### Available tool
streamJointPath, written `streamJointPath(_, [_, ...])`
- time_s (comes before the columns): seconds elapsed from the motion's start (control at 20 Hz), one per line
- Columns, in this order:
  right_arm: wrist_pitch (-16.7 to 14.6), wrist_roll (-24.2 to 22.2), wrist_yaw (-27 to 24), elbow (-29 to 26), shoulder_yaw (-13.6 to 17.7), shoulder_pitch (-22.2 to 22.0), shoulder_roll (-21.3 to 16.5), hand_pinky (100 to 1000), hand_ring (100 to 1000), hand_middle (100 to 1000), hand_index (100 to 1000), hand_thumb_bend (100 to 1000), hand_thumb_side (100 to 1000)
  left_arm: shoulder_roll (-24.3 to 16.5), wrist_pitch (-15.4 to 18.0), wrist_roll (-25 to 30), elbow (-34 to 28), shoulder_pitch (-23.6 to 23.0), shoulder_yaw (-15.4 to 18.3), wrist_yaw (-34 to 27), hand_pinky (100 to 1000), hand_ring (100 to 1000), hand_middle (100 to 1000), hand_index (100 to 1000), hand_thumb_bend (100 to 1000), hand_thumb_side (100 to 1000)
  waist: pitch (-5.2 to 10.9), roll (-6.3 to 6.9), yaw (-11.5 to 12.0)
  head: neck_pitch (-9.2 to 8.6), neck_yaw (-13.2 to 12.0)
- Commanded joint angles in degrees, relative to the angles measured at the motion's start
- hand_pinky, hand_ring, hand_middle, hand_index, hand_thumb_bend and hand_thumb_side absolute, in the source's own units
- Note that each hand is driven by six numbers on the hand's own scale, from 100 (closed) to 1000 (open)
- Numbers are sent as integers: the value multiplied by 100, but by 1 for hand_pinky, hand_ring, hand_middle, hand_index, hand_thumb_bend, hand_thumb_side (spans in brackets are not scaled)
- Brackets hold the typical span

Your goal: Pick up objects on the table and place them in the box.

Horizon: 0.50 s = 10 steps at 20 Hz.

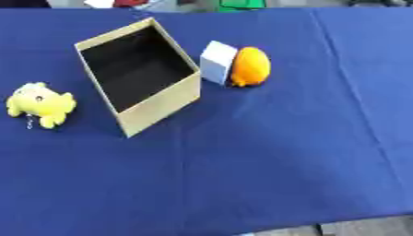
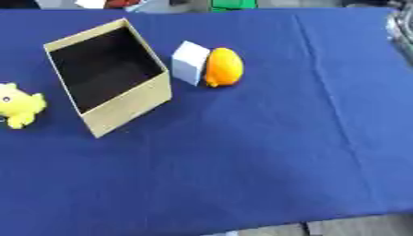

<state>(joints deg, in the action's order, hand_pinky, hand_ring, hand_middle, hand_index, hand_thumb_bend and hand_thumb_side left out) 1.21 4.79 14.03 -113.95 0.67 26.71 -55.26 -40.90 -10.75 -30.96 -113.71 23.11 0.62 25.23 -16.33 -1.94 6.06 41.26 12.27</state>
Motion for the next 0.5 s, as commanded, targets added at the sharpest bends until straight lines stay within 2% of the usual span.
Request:
streamJointPath(0.05, [-11, -103, 71, -64, 50, 48, -250, 915, 943, 920, 925, 716, 1000, -234, 8, 35, -88, 23, 65, 3, 651, 868, 808, 891, 688, 1000, 113, 3, 12, -35, -77])
streamJointPath(0.5, [8, -299, 121, -64, -42, 64, -287, 916, 944, 922, 930, 726, 1000, -250, 9, 122, -88, 27, 62, 12, 651, 868, 808, 890, 688, 1000, 169, -1, 32, 6, -139])
